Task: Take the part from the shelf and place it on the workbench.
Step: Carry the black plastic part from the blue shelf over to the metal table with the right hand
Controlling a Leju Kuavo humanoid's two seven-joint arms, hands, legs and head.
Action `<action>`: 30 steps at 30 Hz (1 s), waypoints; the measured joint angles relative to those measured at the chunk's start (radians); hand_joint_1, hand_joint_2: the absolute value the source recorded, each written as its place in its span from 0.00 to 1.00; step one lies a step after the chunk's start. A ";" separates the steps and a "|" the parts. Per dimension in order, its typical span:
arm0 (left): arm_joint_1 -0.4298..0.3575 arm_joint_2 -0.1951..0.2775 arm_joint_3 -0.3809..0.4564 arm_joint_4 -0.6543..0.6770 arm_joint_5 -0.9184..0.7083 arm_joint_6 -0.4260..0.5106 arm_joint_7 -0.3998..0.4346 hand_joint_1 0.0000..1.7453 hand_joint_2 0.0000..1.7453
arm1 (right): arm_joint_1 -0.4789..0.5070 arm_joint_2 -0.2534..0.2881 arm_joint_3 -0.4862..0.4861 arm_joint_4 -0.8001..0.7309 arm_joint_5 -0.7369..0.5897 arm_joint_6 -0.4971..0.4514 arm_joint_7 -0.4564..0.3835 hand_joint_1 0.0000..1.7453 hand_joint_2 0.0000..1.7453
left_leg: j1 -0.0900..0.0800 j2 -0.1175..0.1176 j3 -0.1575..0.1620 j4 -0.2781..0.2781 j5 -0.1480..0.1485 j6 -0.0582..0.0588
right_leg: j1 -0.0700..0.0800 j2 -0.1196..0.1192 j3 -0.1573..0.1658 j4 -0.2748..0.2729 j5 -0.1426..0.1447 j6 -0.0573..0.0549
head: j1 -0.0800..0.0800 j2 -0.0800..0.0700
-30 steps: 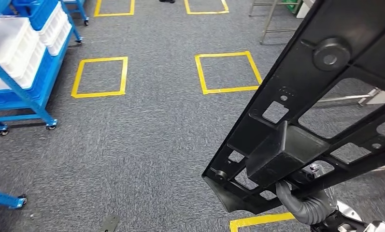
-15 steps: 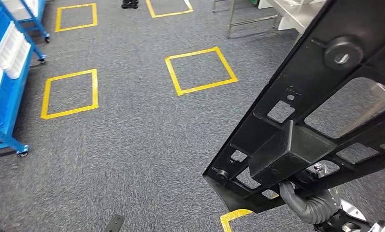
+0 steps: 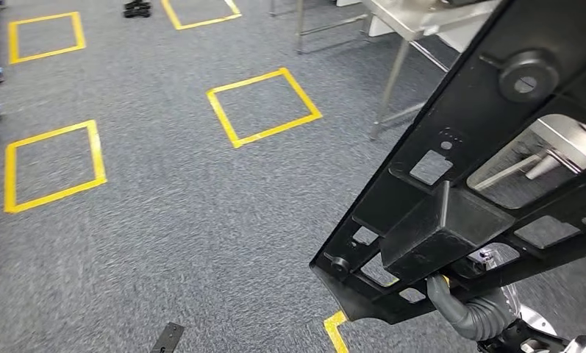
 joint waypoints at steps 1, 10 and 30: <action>-0.001 0.000 0.000 0.000 -0.001 0.000 0.001 0.00 1.00 | 0.000 0.000 -0.002 0.000 0.000 0.000 0.001 1.00 1.00 | 0.000 0.012 0.003 0.000 -0.003 -0.001 | 0.000 -0.005 0.018 -0.038 0.030 -0.001 | 0.000 0.000; -0.007 -0.002 -0.002 0.000 -0.007 -0.003 0.008 0.00 1.00 | -0.002 0.000 -0.011 -0.005 -0.002 -0.006 0.008 1.00 1.00 | -0.005 0.034 0.015 0.038 -0.053 -0.040 | 0.014 -0.022 0.145 -0.289 0.124 -0.047 | 0.000 0.000; -0.007 -0.001 -0.009 0.000 -0.011 -0.008 0.009 0.00 1.00 | 0.012 -0.003 -0.019 -0.015 -0.007 -0.005 0.011 1.00 1.00 | 0.002 -0.001 0.007 -0.009 0.001 0.002 | -0.001 0.002 -0.008 0.011 -0.008 0.010 | 0.000 0.000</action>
